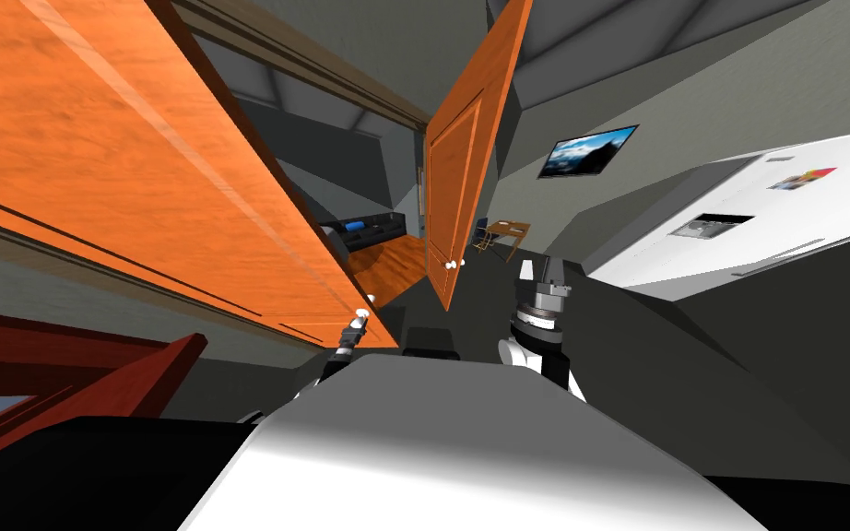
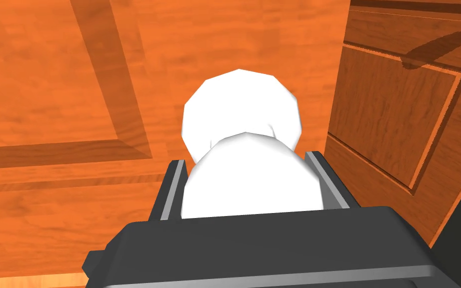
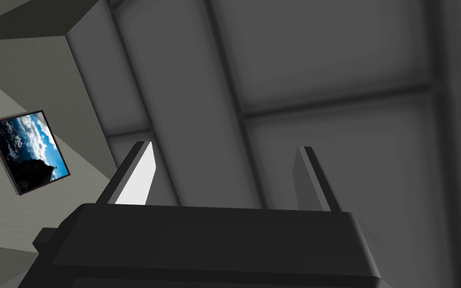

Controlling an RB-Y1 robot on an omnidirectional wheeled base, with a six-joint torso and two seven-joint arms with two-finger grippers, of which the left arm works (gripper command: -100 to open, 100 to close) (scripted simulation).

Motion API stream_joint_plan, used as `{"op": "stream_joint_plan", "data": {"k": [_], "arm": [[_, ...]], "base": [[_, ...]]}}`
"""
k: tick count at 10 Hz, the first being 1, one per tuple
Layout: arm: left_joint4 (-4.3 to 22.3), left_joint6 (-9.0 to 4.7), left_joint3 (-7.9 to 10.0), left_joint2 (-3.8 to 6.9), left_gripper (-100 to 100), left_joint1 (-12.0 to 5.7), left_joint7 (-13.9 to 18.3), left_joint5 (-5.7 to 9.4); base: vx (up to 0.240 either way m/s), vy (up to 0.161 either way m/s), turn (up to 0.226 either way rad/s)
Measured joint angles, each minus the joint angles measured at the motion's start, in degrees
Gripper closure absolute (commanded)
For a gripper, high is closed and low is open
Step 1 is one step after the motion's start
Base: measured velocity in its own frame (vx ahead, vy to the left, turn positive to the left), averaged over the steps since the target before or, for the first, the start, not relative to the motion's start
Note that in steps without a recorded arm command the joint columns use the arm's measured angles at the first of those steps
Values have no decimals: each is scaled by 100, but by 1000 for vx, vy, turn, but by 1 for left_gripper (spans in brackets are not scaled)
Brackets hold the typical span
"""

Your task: Pull the door open

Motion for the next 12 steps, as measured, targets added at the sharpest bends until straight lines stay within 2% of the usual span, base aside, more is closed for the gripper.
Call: {"op": "stream_joint_plan", "data": {"k": [2,3,6,7,11,12], "arm": [[6,4,-7,-6,100,14,0,-3],[6,-39,-61,36,100,23,38,-40],[41,-256,-275,118,100,65,171,-191],[-68,-283,-358,182,100,147,204,-246],[-149,-546,-653,371,100,311,376,-453],[-142,-552,-673,368,100,326,385,-465]], "base": [[-61,22,-23],[-164,59,-56],[-186,88,-48],[-212,104,-43],[-166,62,-28],[-38,2,-52]]}}
